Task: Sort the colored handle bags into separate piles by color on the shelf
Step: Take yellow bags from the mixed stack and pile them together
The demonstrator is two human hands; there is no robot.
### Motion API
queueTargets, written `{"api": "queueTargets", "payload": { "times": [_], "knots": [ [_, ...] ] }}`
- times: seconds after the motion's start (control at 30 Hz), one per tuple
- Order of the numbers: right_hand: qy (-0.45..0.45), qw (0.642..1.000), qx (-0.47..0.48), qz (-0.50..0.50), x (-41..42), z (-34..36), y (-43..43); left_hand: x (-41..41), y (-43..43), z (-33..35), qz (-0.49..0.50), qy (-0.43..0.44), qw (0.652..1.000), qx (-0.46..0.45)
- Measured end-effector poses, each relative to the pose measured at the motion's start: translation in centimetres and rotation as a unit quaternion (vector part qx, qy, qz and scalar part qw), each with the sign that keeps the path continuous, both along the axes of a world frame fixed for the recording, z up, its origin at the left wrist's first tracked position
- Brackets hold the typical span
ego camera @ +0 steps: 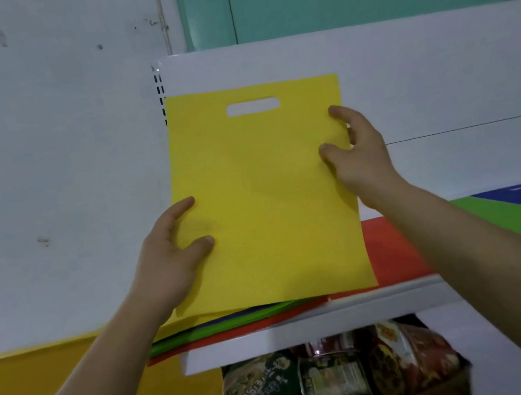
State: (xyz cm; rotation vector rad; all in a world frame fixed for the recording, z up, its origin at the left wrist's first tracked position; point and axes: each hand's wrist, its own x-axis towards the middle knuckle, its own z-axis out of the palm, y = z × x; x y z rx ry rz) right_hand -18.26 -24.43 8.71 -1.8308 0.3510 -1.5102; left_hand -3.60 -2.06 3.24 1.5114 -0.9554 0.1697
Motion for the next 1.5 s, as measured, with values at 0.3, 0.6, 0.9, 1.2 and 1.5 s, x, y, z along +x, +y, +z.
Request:
{"api": "queueTargets", "payload": {
  "times": [0.3,0.6,0.9,1.2,1.5],
  "knots": [
    [0.028,0.983,0.030,-0.181,-11.5,-4.2,1.0,-6.4,-4.0,-3.4,-0.140,0.040,0.988,0.054],
    [0.040,0.952,0.030,-0.302,-27.5,-4.7,0.9,-17.9,-9.8,-4.9,-0.274,0.050,0.958,0.069],
    [0.063,0.915,0.041,-0.397,-46.5,-5.6,0.2,-34.9,-16.3,-5.3,-0.379,0.033,0.920,0.098],
    [0.089,0.869,0.071,-0.482,-60.3,-7.7,-0.7,-48.5,-21.4,-6.2,-0.437,0.000,0.893,0.110],
    [0.127,0.825,0.090,-0.544,-66.4,-9.5,-5.5,-54.7,-29.3,-7.8,-0.495,-0.023,0.857,0.142]
  ]
}}
